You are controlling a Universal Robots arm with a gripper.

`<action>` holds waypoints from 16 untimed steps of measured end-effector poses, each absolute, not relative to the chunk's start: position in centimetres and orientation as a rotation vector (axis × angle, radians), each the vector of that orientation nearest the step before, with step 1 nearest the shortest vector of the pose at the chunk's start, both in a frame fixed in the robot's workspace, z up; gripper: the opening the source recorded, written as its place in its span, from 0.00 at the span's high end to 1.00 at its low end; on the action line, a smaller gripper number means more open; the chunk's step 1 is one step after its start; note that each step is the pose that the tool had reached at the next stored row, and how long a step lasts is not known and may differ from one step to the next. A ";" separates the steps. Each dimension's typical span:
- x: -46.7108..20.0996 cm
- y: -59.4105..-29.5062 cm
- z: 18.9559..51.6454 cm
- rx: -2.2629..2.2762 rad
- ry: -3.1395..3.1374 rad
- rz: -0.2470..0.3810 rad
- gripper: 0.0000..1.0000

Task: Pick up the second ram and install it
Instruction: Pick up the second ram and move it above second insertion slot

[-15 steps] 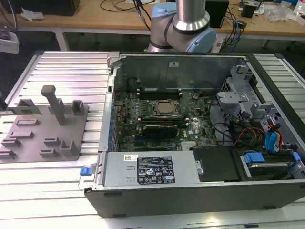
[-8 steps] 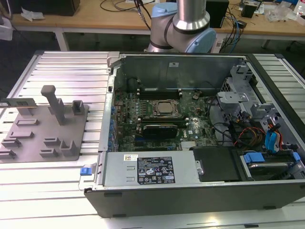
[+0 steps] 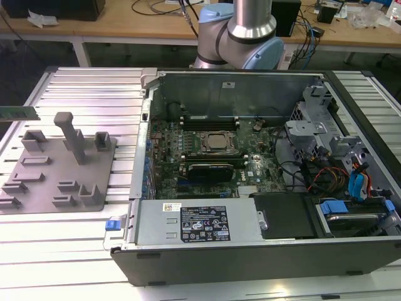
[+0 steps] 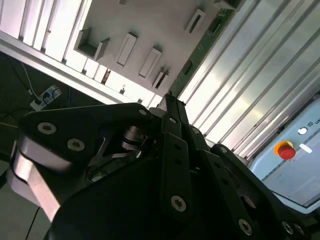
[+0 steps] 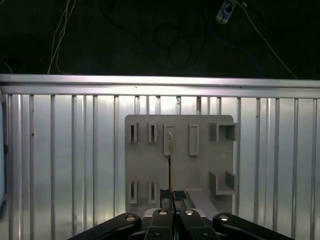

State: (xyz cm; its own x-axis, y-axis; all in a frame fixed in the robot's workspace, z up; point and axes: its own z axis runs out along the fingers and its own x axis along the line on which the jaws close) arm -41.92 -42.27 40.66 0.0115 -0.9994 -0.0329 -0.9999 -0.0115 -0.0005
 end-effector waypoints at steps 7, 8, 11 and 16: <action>-41.9 -41.9 42.2 -2.217 2.192 0.036 0.91; -41.9 -41.9 42.2 -2.217 2.192 0.036 0.91; -41.7 -41.9 42.2 -2.217 2.192 0.036 0.91; -39.2 -41.9 42.2 -2.217 2.192 0.036 0.91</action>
